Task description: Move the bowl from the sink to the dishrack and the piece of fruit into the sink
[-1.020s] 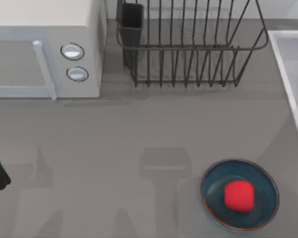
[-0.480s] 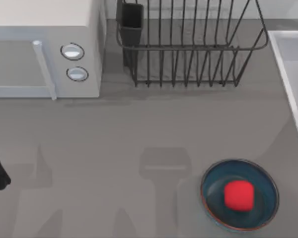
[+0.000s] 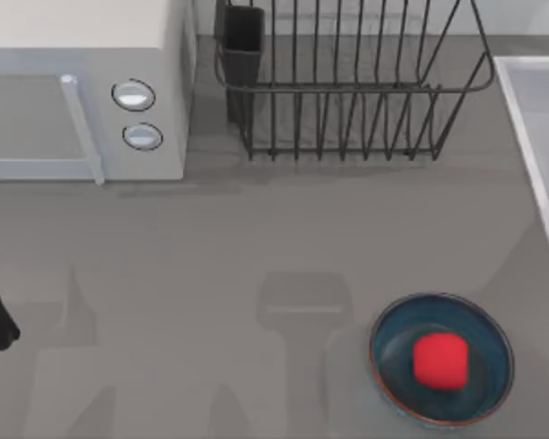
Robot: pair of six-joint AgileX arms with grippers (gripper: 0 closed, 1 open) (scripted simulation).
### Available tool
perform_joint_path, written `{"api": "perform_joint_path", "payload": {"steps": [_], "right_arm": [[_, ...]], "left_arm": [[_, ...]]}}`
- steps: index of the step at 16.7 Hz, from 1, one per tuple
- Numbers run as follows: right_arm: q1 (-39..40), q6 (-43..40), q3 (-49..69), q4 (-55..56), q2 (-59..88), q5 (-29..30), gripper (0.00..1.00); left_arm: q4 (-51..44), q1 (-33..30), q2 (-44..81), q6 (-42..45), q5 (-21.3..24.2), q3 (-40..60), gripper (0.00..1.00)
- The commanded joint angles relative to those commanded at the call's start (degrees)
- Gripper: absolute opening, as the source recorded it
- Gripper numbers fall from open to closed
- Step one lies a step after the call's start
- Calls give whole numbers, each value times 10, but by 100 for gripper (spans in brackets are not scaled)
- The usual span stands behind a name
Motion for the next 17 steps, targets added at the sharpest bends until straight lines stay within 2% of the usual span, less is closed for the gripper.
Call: {"api": "perform_joint_path", "payload": {"steps": [8,12,17], "right_arm": [[-16,-14,-23,-24,-42,-2,0],[-62,-62,-88,-92,-174,-7,0],[-139,-145,-196,-208,-414,-16,0]], "left_arm": [[0,0,0,0,0,0,100],[0,0,0,0,0,0,100],[0,0,0,0,0,0,100]]}}
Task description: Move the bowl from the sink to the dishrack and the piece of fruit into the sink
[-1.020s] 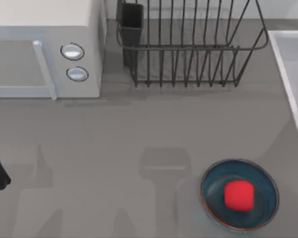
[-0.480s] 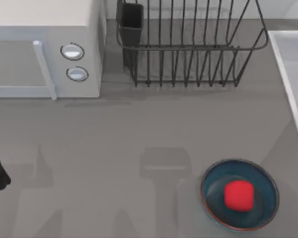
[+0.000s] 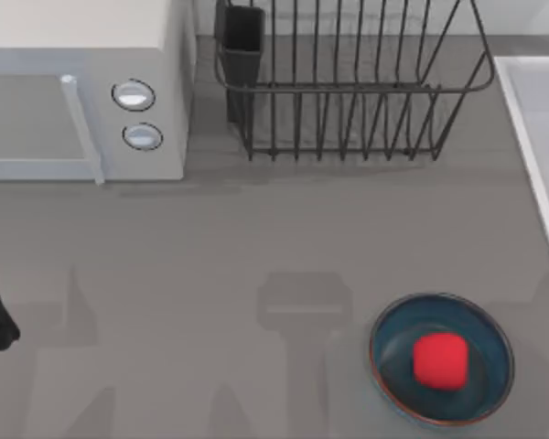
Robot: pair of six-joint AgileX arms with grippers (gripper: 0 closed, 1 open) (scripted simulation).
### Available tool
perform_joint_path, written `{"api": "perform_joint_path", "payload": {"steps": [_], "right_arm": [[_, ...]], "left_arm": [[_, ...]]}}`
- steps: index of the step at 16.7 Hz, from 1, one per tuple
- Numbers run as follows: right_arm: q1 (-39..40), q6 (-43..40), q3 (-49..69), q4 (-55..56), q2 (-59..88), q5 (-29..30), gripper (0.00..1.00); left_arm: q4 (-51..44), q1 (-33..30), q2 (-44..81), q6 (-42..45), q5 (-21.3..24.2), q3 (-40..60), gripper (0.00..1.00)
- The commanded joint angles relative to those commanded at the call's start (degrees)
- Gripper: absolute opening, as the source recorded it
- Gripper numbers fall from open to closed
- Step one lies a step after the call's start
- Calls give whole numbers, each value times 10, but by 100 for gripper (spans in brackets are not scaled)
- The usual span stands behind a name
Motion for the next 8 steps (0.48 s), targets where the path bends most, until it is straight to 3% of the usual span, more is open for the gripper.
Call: {"api": "perform_joint_path", "payload": {"steps": [8], "right_arm": [[-97,-99,-132,-143,-258,-11,0]], "left_arm": [[0,0,0,0,0,0,100]]}}
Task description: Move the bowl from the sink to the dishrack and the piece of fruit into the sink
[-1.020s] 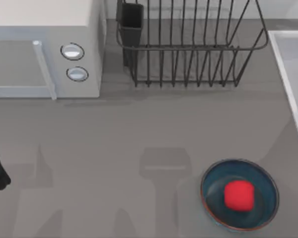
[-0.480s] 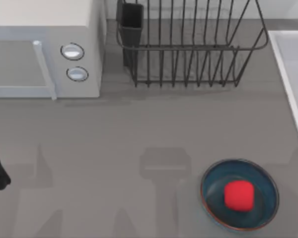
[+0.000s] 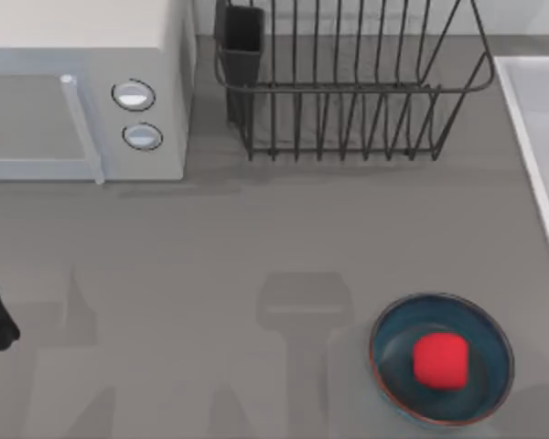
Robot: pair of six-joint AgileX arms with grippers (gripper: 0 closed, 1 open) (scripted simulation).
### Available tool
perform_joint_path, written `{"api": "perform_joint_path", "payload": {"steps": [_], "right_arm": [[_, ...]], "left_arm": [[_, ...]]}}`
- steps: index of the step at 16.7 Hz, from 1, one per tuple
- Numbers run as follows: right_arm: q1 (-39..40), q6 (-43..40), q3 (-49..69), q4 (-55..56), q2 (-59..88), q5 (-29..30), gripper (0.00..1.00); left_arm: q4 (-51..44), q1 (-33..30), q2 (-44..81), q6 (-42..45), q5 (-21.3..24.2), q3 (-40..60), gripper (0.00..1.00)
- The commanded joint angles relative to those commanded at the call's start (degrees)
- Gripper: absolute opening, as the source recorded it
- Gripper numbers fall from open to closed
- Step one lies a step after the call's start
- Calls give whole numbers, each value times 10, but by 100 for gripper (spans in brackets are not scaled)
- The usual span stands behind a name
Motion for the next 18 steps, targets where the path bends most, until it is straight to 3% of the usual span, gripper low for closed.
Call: {"api": "perform_joint_path", "payload": {"steps": [6,9,13,18], "right_arm": [[0,-2,-3,-4,-5,0,0],[36,25,2,29,2,23,0],[168,102,15,145,21,95,0],[413,226,27,374,48,223,0]], "left_arm": [[0,0,0,0,0,0,100],[0,0,0,0,0,0,100],[0,0,0,0,0,0,100],[0,0,0,0,0,0,100]]}}
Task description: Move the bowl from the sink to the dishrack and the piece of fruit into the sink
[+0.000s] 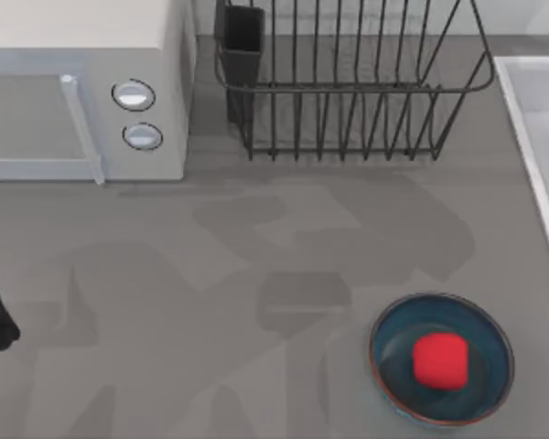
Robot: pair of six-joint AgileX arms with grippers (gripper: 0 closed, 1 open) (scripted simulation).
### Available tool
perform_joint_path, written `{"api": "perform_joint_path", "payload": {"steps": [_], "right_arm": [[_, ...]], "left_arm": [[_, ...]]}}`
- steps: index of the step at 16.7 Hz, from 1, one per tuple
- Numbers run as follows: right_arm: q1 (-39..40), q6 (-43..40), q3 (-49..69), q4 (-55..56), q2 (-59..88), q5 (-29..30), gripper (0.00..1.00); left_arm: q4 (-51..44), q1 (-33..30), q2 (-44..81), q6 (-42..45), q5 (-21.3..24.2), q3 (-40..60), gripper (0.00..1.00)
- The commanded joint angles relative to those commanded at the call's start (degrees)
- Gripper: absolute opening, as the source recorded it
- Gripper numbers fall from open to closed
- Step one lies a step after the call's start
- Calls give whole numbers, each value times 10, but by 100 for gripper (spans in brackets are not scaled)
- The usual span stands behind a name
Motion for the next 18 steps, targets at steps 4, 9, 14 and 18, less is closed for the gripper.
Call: {"api": "perform_joint_path", "payload": {"steps": [4,9,14,18], "right_arm": [[203,96,2,202,16,109,0],[407,188,-7,425,26,226,0],[491,231,-17,532,27,287,0],[494,232,-17,536,27,289,0]], "left_arm": [[0,0,0,0,0,0,100],[0,0,0,0,0,0,100],[0,0,0,0,0,0,100],[0,0,0,0,0,0,100]]}}
